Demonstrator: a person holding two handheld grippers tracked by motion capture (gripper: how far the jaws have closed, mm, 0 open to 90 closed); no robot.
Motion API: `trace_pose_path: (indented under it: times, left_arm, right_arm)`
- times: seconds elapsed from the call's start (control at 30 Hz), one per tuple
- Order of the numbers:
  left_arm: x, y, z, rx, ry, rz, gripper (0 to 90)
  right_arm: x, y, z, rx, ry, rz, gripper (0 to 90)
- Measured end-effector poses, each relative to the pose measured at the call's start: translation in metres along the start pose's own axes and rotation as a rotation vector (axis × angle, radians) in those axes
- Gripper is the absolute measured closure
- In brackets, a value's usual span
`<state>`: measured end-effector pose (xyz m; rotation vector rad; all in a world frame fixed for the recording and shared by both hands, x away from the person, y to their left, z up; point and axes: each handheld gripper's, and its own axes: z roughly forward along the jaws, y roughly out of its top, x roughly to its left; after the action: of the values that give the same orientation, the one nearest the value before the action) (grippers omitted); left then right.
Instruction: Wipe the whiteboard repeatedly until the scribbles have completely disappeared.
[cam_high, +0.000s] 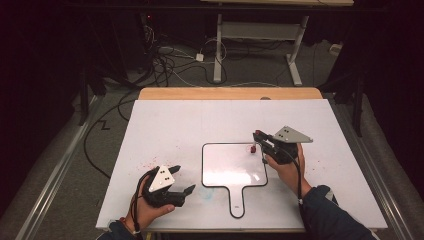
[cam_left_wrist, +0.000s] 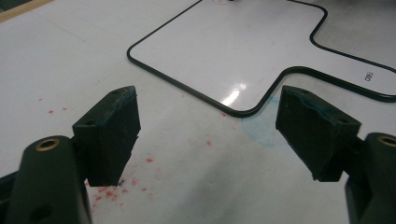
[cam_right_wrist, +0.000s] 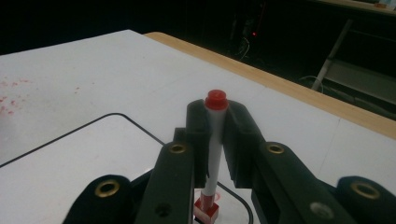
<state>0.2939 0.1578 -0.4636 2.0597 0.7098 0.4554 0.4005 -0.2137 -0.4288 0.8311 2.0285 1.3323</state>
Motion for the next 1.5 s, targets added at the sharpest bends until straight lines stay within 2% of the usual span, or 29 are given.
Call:
trace_pose_path:
  times: [0.07,0.2,0.27,0.37,0.53,0.6,0.63,0.7,0.8,0.87,0.93,1.03,1.1,1.2,1.3,1.37,1.43,1.5]
  left_arm:
    - [0.001,-0.001,-0.001,-0.002,-0.001,-0.003,21.0]
    - [0.0,-0.001,-0.002,-0.006,0.001,0.001,21.0]
    - [-0.001,0.0,-0.003,-0.009,0.002,0.002,21.0]
    - [-0.001,0.0,-0.002,-0.005,0.001,0.005,21.0]
    - [-0.001,0.0,-0.001,-0.003,-0.001,0.006,21.0]
    - [0.0,0.0,-0.001,-0.005,0.001,0.001,21.0]
    - [0.001,0.0,-0.002,-0.004,0.0,0.0,21.0]
    - [0.0,0.0,-0.002,-0.005,0.001,0.001,21.0]
    - [0.0,0.0,-0.002,-0.005,0.0,0.004,21.0]
    - [-0.001,0.0,-0.002,-0.006,0.0,0.006,21.0]
    - [-0.001,0.0,-0.002,-0.008,0.001,0.006,21.0]
    - [0.0,0.0,-0.002,-0.007,-0.001,0.004,21.0]
    - [0.001,-0.001,-0.002,-0.006,-0.002,0.003,21.0]
    - [0.001,-0.001,-0.003,-0.009,-0.001,-0.001,21.0]
    - [0.001,-0.001,-0.003,-0.01,0.0,0.002,21.0]
    - [0.001,0.0,-0.003,-0.011,-0.001,0.003,21.0]
    - [0.001,-0.001,-0.003,-0.01,-0.001,0.004,21.0]
    - [0.0,-0.001,-0.003,-0.009,-0.001,0.005,21.0]
  right_arm:
    - [0.002,0.0,-0.001,0.002,0.008,-0.008,81.8]
    - [0.015,0.0,-0.009,0.007,0.067,-0.015,81.8]
    - [0.023,0.0,-0.012,0.01,0.084,-0.043,81.9]
    - [0.024,0.001,-0.012,0.016,0.068,-0.075,81.8]
    - [0.005,0.001,-0.001,0.011,-0.029,-0.071,81.9]
    - [0.002,0.0,0.001,0.005,-0.021,-0.046,81.9]
    - [0.003,0.001,0.0,0.005,-0.019,-0.05,81.8]
    - [0.007,0.001,-0.002,0.007,0.021,-0.033,81.8]
    - [0.017,0.002,-0.003,0.012,0.04,-0.08,81.9]
    - [0.016,0.003,0.001,0.01,0.03,-0.09,81.9]
    - [0.01,0.005,0.007,0.013,-0.007,-0.087,81.8]
    - [-0.001,0.005,0.015,0.008,-0.045,-0.063,81.9]
    - [-0.003,0.006,0.018,0.008,-0.06,-0.059,81.9]
    - [-0.001,0.007,0.02,0.005,-0.052,-0.058,81.9]
    - [0.006,0.008,0.022,0.002,-0.01,-0.039,81.9]
    - [0.014,0.009,0.022,0.004,0.017,-0.047,81.9]
    - [0.019,0.011,0.021,0.01,0.019,-0.076,81.8]
    - [0.016,0.011,0.022,0.014,-0.003,-0.087,81.9]
